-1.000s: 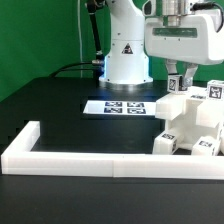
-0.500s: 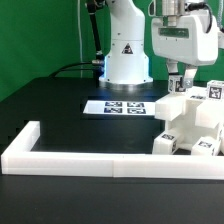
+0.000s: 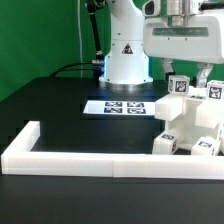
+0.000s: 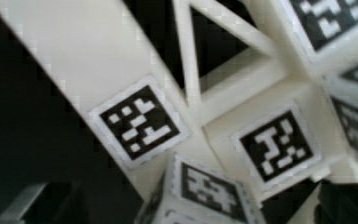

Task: Assemble chair

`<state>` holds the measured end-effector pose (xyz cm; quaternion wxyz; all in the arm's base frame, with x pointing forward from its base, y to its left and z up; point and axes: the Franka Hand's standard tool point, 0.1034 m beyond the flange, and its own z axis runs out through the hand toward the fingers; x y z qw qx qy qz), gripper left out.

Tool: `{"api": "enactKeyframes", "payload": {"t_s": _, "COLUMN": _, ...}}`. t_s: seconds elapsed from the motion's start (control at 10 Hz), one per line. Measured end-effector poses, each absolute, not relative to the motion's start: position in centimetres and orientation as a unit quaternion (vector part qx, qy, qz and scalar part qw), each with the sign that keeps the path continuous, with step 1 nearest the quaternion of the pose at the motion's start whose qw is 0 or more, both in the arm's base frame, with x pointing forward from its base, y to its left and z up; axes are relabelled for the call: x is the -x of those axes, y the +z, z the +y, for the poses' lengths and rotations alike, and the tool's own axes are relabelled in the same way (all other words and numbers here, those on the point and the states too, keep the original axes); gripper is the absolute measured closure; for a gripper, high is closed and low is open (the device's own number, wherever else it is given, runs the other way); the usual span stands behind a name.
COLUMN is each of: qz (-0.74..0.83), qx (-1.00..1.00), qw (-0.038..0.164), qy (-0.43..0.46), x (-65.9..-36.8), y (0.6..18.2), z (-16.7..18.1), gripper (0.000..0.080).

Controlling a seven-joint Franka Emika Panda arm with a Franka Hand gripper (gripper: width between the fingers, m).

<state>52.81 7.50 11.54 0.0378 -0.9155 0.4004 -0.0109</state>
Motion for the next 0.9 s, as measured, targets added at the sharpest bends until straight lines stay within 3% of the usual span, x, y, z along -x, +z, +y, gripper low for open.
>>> {"api": "enactKeyframes", "payload": {"t_s": 0.9, "qz": 0.014, "qx": 0.999, "qw": 0.025, "qy": -0.025, "x": -52.97, "y": 11.57, "z": 6.45, "gripper": 0.0151}}
